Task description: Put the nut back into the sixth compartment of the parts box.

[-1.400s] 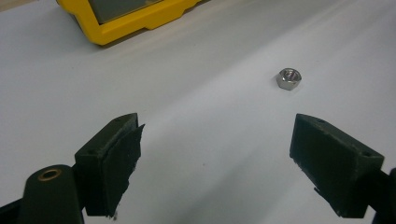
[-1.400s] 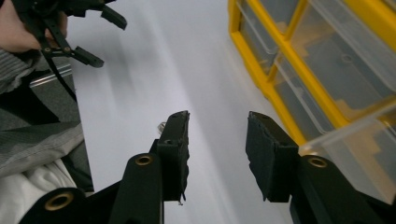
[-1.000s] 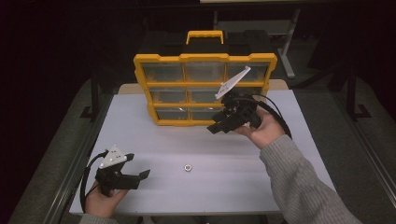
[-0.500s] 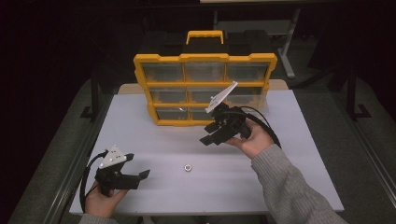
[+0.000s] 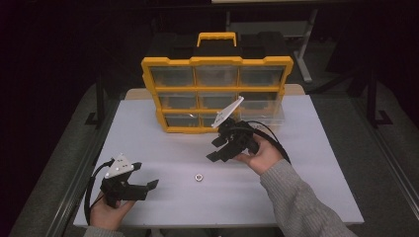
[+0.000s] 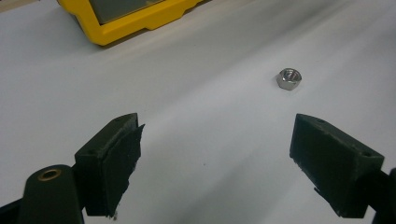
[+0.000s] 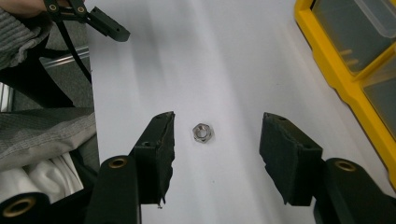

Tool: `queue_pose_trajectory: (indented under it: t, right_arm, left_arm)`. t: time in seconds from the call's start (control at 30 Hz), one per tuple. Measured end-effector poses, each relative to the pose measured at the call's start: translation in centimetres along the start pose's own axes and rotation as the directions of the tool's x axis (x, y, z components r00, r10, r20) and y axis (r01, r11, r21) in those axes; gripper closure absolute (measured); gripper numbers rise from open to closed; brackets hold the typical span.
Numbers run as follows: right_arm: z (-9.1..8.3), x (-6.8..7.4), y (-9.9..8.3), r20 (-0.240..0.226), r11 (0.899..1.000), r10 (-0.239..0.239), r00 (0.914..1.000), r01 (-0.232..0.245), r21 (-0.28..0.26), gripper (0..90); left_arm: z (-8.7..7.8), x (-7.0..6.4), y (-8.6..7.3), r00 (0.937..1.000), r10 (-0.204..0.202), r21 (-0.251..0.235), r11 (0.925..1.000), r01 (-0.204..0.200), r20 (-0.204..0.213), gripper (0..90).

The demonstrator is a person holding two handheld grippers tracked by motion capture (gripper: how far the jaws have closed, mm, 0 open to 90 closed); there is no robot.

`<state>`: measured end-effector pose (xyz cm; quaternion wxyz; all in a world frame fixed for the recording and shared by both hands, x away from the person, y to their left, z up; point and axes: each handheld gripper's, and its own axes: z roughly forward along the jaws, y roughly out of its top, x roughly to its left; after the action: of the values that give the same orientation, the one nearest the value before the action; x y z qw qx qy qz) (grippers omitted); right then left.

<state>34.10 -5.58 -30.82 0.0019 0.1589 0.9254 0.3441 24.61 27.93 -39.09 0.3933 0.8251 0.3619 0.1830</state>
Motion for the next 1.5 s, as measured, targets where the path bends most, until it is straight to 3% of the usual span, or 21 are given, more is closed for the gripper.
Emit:
queue_pose_trajectory:
  t: [0.13, 0.83, 1.4, 1.5]
  right_arm:
    - [0.9, 0.2, -0.3, -0.017, 1.000, 0.018, 0.9997, -0.018, 0.006, 43.1]
    - [6.1, 0.7, -1.7, -0.034, 0.999, -0.018, 0.9993, 0.020, 0.049, 42.4]
    - [10.7, 0.3, -2.9, -0.047, 0.993, -0.014, 0.9988, 0.019, 0.114, 49.9]
    - [11.3, 0.2, -3.0, -0.044, 0.992, -0.038, 0.9983, 0.043, 0.117, 51.9]
  left_arm:
    - [0.0, 0.0, 0.0, 1.0000, -0.005, 0.000, 1.0000, 0.005, 0.000, 16.0]
    - [0.0, 0.0, 0.0, 1.0000, -0.009, -0.001, 1.0000, 0.009, 0.001, 16.0]
    - [0.0, 0.0, -0.1, 0.9999, -0.016, -0.005, 0.9999, 0.016, 0.004, 16.0]
    - [0.0, 0.0, -0.1, 0.9999, -0.010, -0.001, 1.0000, 0.010, 0.004, 16.0]
